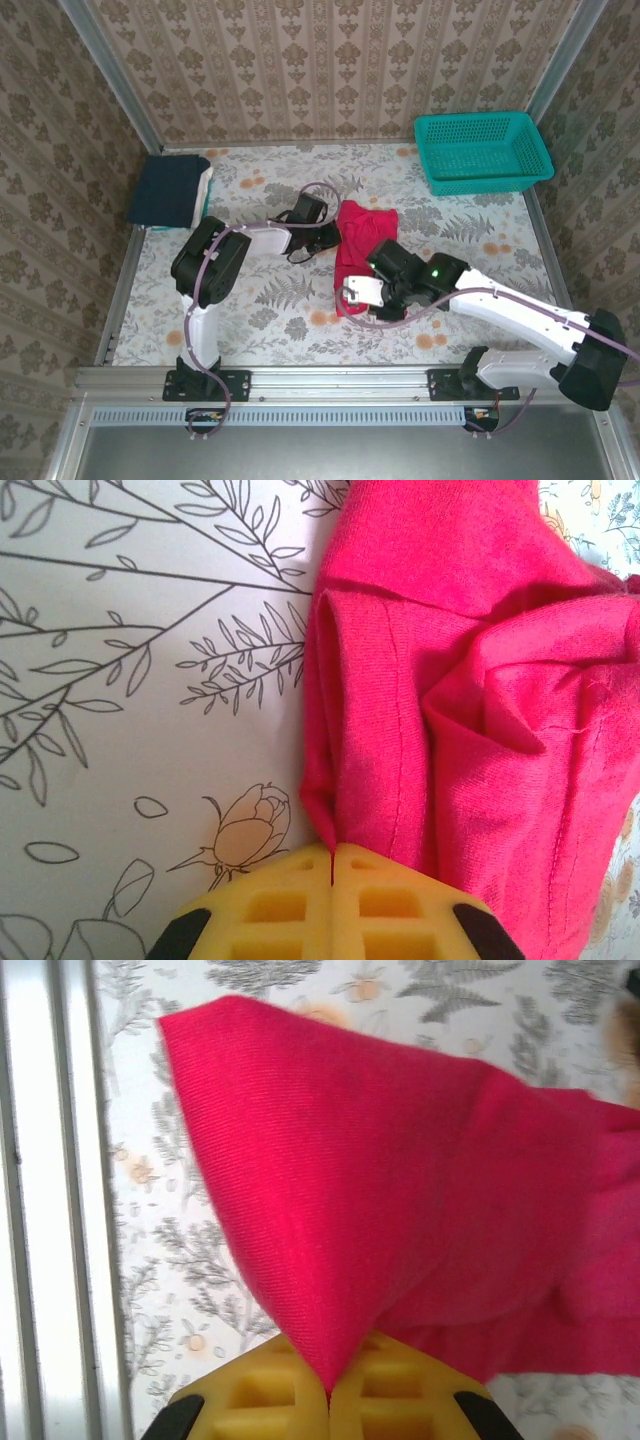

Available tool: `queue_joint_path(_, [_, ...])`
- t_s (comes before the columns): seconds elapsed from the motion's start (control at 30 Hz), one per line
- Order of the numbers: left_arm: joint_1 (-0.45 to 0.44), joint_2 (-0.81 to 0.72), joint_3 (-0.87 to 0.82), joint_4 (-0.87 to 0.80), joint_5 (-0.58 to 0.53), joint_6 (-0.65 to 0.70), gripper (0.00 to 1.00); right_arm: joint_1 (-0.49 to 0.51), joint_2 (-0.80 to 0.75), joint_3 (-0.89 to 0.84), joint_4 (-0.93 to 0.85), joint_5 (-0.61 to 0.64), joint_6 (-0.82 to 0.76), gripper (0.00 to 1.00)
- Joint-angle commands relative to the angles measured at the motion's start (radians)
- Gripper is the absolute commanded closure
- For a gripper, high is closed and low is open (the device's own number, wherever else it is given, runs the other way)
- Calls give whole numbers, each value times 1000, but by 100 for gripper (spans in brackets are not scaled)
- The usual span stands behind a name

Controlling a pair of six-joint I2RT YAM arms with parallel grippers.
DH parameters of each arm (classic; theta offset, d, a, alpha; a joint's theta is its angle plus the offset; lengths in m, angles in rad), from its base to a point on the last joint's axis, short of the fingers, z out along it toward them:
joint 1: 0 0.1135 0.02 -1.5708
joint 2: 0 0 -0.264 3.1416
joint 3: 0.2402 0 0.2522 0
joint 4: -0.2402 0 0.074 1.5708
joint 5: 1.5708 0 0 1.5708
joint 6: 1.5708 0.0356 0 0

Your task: Fold and stack the t-shirts

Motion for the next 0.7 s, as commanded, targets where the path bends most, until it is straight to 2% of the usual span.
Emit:
queue_joint_path(0.0, [2, 12, -56, -89, 51, 40, 100, -83, 86, 110, -97, -16, -129, 100])
queue_joint_path(0.23, [27, 56, -51, -69, 89, 40, 100, -244, 294, 326, -99, -30, -262, 100])
queue_joint_path(0.43, [57, 89, -60, -41, 138, -20, 100, -341, 446, 496, -126, -44, -321, 100])
queue_joint_path(0.67, [68, 125, -42, -45, 180, -10, 100, -407, 570, 633, -137, -65, -360, 100])
